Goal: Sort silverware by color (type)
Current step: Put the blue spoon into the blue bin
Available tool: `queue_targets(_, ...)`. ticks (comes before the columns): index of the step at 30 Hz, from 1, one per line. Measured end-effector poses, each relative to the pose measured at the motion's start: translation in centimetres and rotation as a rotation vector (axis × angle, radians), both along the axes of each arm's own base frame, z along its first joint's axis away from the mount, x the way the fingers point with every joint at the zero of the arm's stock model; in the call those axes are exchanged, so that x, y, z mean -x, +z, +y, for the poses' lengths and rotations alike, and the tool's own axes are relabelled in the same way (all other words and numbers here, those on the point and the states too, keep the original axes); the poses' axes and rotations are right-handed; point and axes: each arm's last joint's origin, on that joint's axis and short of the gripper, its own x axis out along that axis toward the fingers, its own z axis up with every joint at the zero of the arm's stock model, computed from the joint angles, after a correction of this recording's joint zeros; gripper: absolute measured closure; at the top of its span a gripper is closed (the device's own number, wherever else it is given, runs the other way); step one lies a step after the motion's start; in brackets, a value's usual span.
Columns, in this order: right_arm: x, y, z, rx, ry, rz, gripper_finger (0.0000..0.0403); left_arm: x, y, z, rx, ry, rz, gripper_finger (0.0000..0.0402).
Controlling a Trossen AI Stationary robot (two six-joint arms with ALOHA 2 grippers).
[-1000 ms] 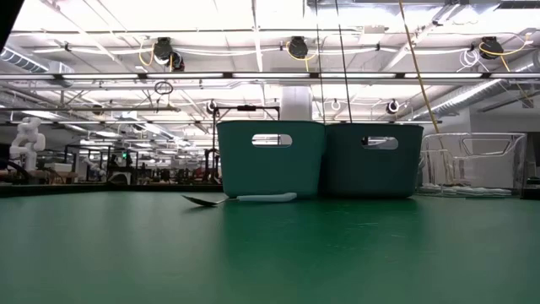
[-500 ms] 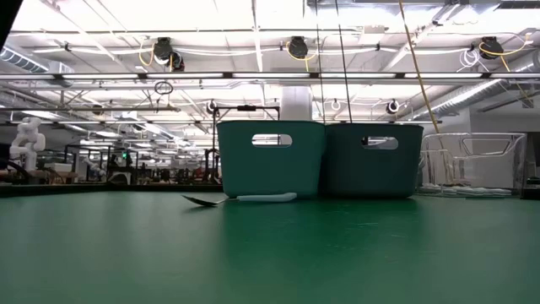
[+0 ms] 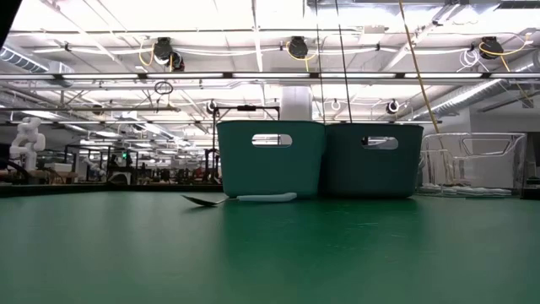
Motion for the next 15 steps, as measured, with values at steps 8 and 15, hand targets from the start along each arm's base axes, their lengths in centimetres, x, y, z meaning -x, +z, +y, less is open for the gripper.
queue_targets(8,-0.05,0.06,0.04,-0.025,-0.013,-0.006,0.0351,0.01,0.00,-0.03,-0.014,-0.015,-0.001,0.0384)
queue_targets(15,-0.05,0.06,0.04,-0.045,-0.030,-0.006,0.0351,0.00,0.00,0.00,-0.020,-0.020,-0.001,0.0378)
